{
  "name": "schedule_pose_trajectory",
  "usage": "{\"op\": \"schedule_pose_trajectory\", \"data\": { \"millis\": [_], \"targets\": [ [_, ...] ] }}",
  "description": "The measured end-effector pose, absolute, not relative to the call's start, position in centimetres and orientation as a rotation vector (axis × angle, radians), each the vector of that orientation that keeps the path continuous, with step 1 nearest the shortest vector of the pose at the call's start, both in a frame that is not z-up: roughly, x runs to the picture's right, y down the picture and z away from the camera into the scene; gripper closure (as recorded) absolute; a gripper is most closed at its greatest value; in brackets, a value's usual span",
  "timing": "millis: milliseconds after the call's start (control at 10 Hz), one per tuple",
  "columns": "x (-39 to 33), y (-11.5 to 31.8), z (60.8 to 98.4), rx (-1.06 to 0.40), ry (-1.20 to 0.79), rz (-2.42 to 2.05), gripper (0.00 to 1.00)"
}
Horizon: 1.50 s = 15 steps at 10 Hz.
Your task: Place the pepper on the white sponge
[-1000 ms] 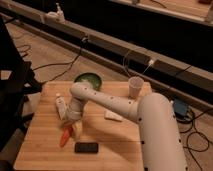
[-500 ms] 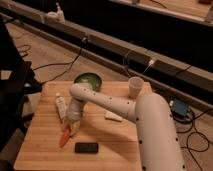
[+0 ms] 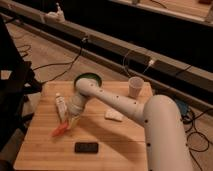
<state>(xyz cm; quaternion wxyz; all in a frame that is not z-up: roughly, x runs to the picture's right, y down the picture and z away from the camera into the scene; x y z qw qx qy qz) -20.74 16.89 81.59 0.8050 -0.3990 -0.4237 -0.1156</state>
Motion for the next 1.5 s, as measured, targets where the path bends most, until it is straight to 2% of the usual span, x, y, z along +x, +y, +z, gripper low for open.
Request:
{"op": "schedule_pose_trajectory", "data": {
  "millis": [300, 600, 1000, 1500],
  "targets": [
    [-16.0, 12.5, 82.6, -0.801, -0.811, 0.0, 1.0],
    [-8.4, 9.6, 83.8, -0.741, -0.658, 0.18, 1.0],
    [-0.6, 8.3, 83.4, -0.687, -0.535, 0.354, 1.0],
    [0.3, 8.0, 83.1, -0.676, -0.536, 0.383, 1.0]
  ]
}}
